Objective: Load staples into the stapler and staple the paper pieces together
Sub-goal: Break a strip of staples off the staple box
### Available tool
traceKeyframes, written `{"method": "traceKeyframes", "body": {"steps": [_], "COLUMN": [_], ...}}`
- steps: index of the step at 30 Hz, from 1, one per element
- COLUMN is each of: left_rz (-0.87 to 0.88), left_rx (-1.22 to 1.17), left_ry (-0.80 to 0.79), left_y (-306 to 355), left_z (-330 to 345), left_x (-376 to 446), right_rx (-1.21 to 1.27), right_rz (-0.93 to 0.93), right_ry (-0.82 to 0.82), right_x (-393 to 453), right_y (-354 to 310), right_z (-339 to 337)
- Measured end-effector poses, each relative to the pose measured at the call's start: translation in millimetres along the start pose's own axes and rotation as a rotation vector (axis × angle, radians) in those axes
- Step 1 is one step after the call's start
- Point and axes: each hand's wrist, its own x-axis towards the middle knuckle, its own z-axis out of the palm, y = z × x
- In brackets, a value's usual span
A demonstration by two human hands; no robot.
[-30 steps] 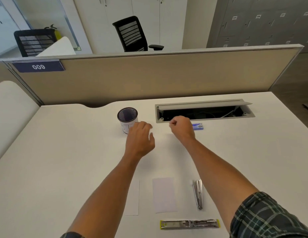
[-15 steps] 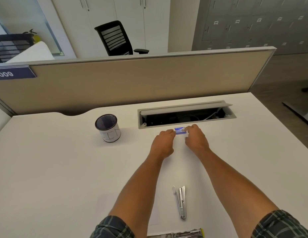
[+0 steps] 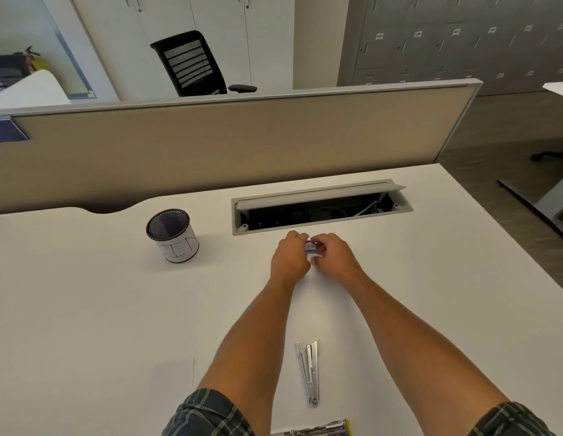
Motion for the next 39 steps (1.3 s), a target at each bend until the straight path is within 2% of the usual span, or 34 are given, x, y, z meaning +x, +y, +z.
{"method": "traceKeyframes", "body": {"steps": [6,15,24,30,39], "left_rz": [-0.011,-0.045,-0.016,0.012,0.073], "left_rx": [0.047,0.022,0.064,0.089,0.152], "left_ry": [0.051,0.032,0.006,0.008,-0.008], "left_y": [-12,-21,-26,-28,-29], "left_z": [-9,-14,-21,-21,-24], "left_x": [-15,-26,-27,-25,-22], "right_rx": [0.031,0.089,0.150,0.172,0.147], "right_rz": [-0.021,-0.022,0.022,-0.014,-0.005], "right_ry": [-0.024,-0.014,0.004,0.049,0.004], "right_x": [-10,-18,-14,-14,-7], "right_y": [4,3,2,7,2], "right_z": [7,11,9,11,9]}}
